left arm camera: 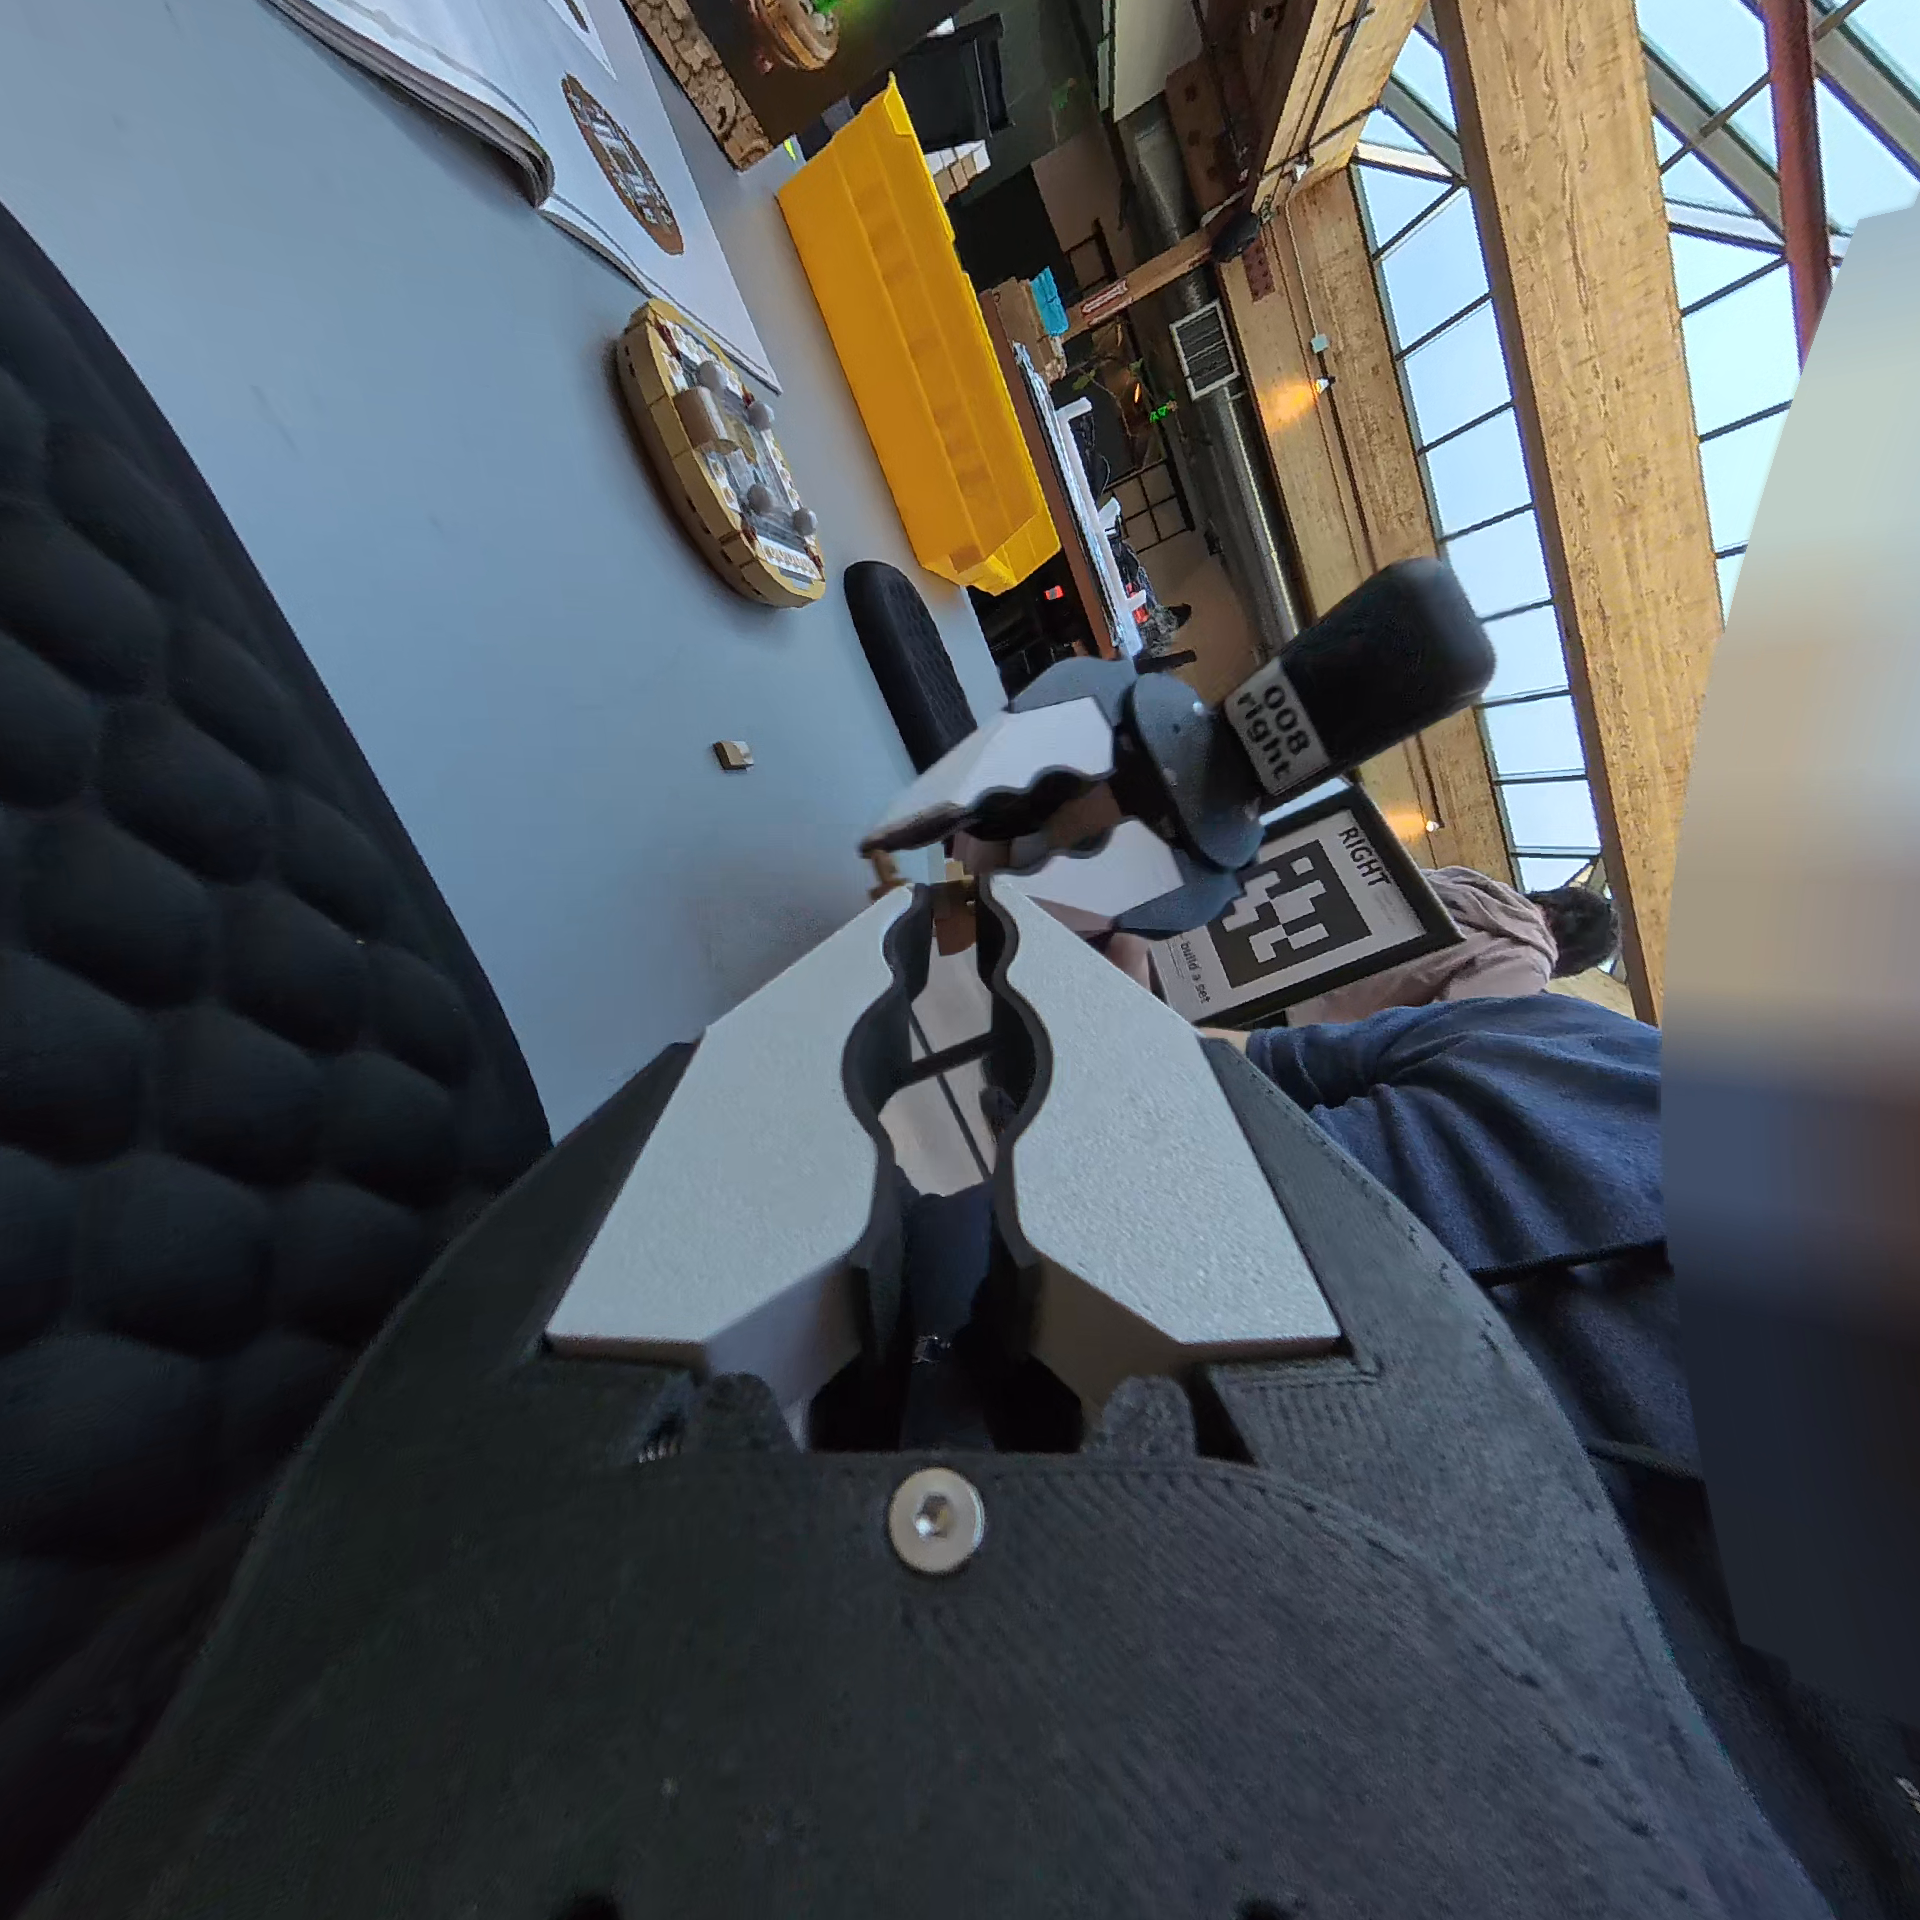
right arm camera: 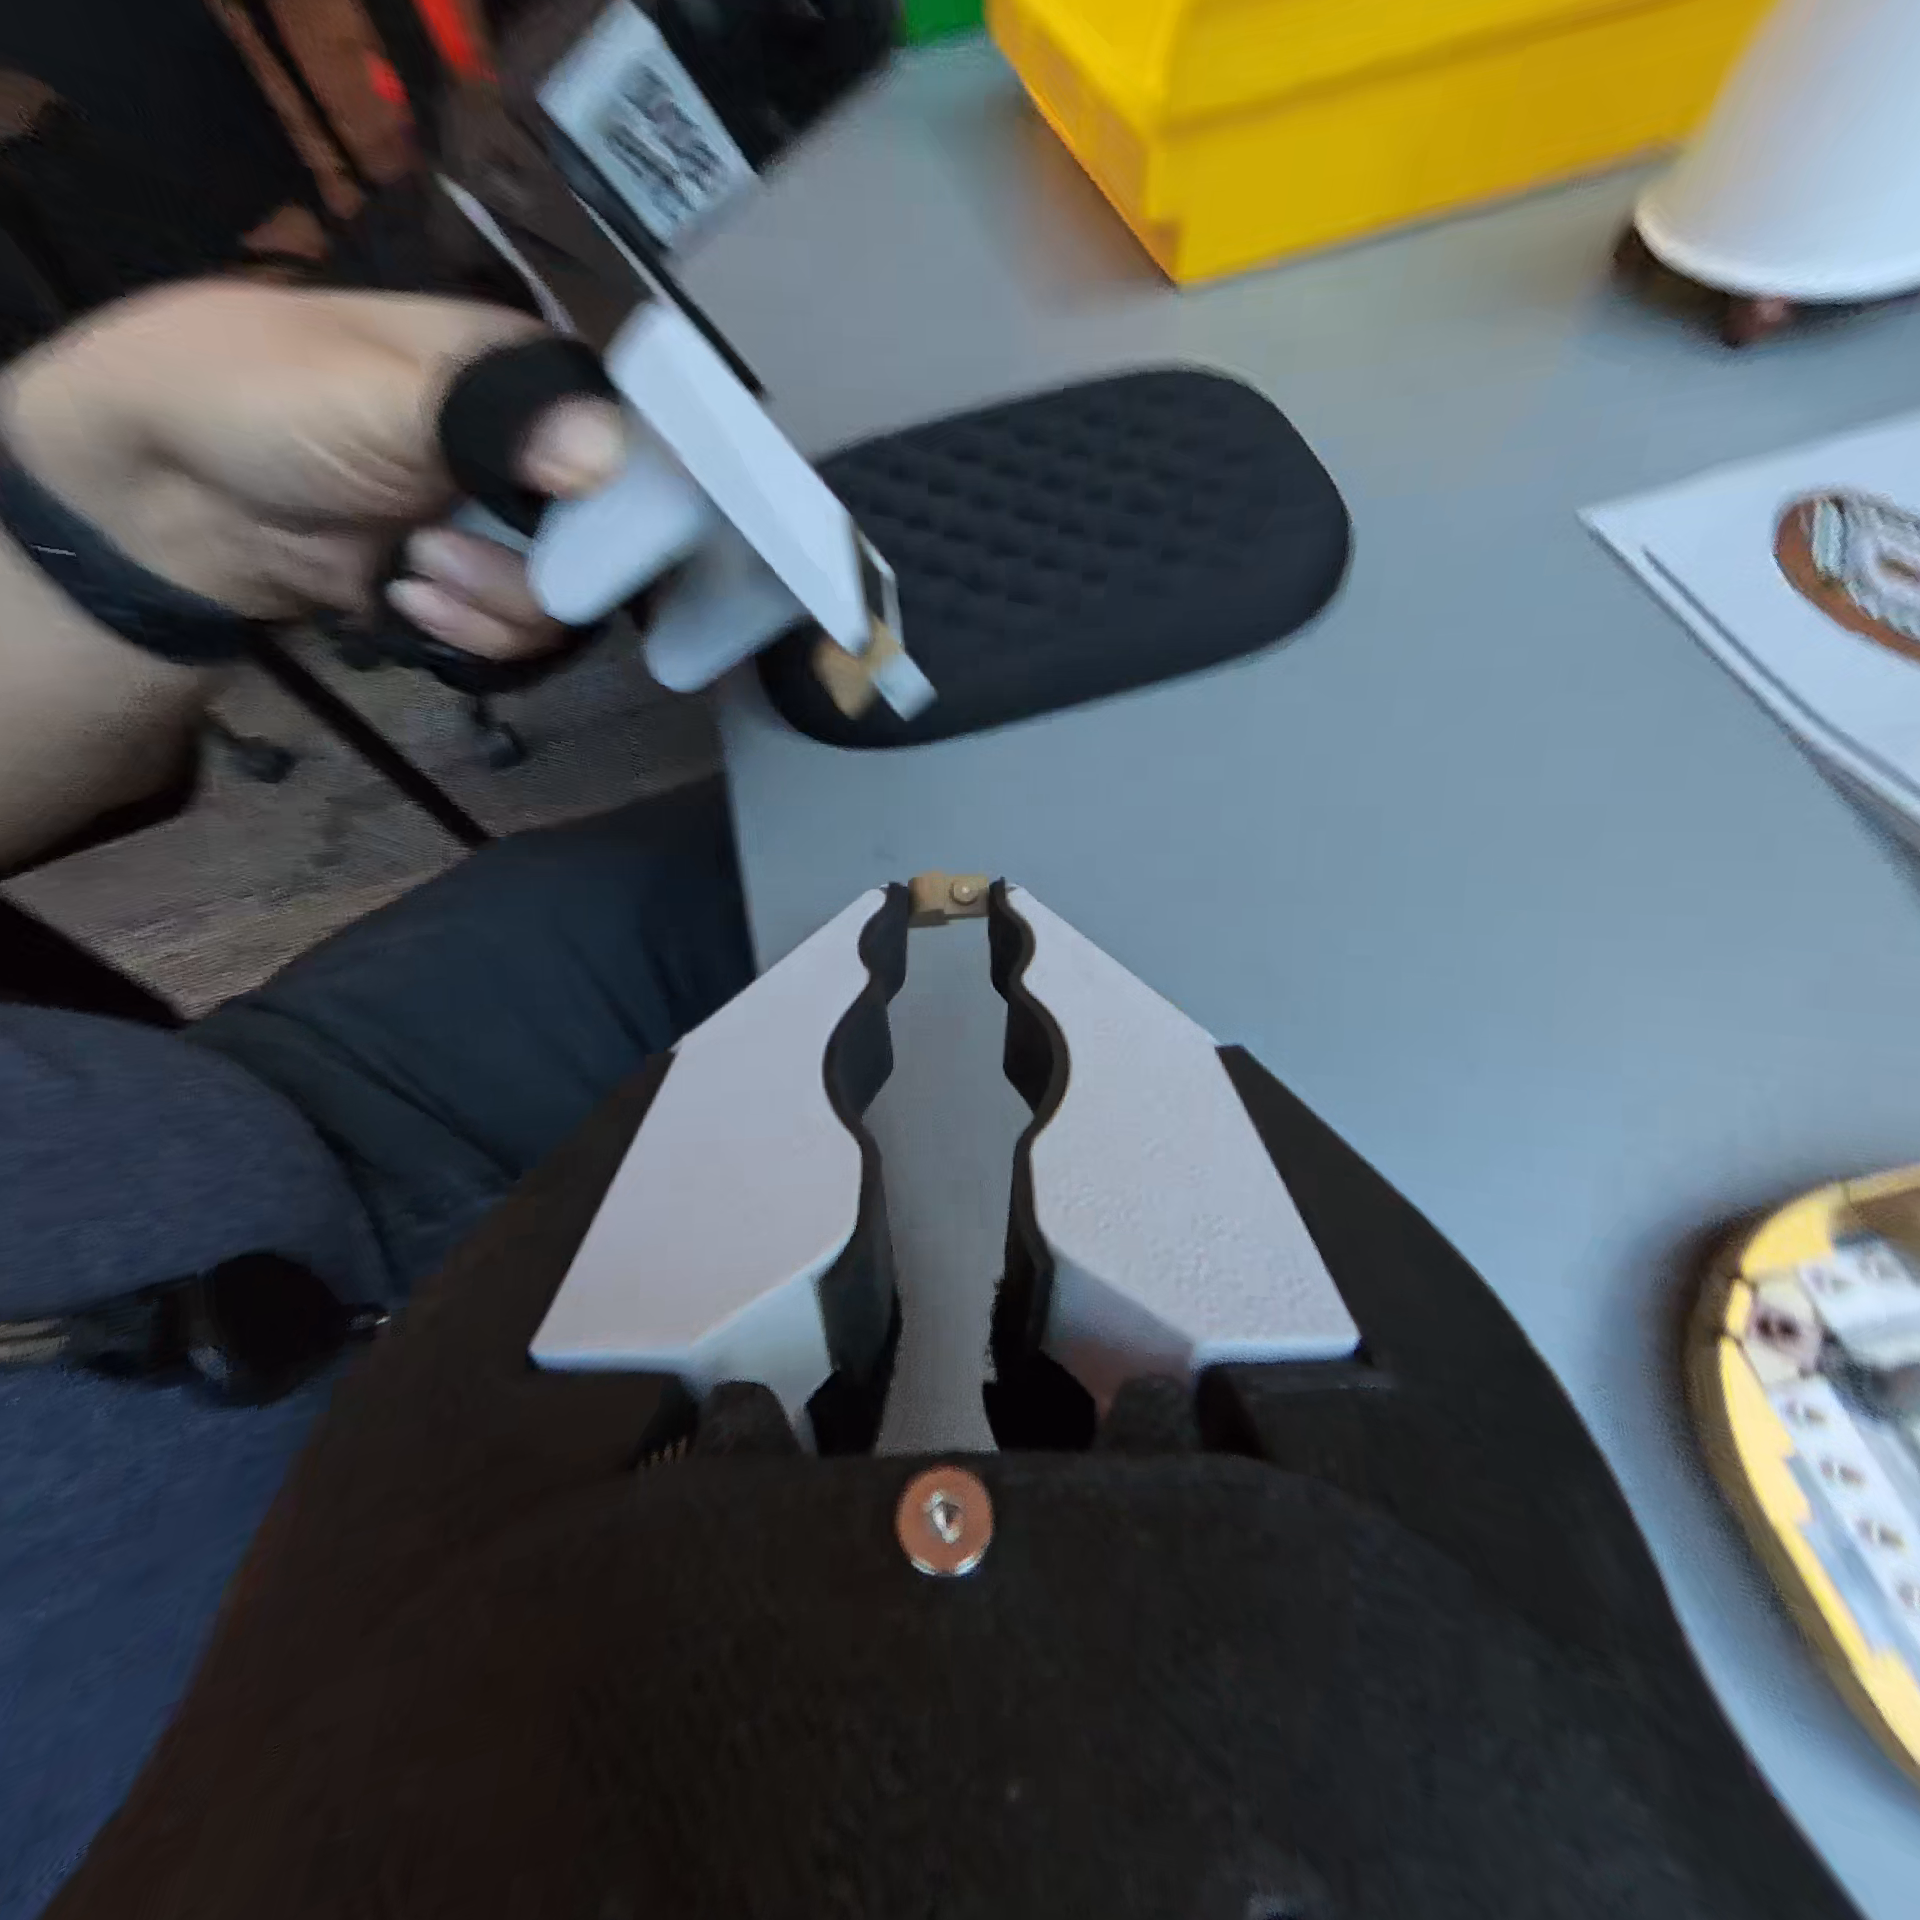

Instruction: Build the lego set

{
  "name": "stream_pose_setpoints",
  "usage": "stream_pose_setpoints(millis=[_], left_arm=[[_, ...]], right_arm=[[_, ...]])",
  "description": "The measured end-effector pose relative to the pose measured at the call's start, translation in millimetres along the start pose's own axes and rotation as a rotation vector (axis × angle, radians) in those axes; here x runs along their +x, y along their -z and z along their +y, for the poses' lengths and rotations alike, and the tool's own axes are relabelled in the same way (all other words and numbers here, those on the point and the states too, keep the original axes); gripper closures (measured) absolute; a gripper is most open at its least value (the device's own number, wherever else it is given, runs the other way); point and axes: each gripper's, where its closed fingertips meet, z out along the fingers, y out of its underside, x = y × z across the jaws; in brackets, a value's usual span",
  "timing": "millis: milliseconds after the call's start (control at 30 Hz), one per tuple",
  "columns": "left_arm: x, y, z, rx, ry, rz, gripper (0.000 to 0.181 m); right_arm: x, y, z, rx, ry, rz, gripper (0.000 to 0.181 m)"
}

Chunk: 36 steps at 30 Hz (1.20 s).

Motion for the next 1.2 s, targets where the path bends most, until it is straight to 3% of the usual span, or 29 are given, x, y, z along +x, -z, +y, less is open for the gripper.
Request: stream_pose_setpoints(millis=[33, 133, 267, 867, 1200], left_arm=[[2.1, -2.2, 3.0, -0.015, 0.015, 0.020, 0.175], [8.7, -10.8, 12.2, -0.061, 0.052, 0.080, 0.175], [17.7, -19.7, 18.1, -0.083, 0.072, 0.140, 0.175], [18.2, -22.7, 23.1, -0.098, 0.092, 0.147, 0.175], [16.4, -22.9, 19.6, -0.069, 0.018, 0.124, 0.175]], right_arm=[[-11.5, 6.3, -13.5, 0.036, 0.037, -0.071, 0.167], [-29.0, 19.3, -36.3, 0.071, 0.144, -0.206, 0.167], [-29.3, 17.3, -31.2, -0.019, 0.257, -0.245, 0.167], [-28.6, 16.7, -20.2, -0.153, 0.390, -0.198, 0.167], [-24.1, 13.9, -20.9, -0.209, 0.446, -0.132, 0.167]])
